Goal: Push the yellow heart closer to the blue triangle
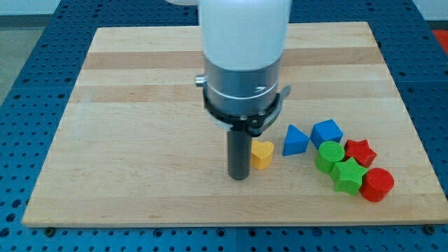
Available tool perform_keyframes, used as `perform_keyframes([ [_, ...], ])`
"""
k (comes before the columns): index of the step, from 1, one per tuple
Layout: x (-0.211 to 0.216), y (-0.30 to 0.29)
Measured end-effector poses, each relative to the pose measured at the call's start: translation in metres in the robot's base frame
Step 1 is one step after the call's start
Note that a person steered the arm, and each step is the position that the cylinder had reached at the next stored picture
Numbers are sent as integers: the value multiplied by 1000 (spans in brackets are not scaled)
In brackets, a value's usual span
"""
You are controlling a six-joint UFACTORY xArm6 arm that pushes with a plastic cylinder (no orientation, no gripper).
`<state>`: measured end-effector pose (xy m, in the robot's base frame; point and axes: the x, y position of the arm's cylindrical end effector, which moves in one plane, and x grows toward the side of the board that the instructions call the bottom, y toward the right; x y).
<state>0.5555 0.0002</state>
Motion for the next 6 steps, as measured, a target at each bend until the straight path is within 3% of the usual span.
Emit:
perform_keyframes([
  [3,-9,24],
  [4,-6,6],
  [6,-46,6],
])
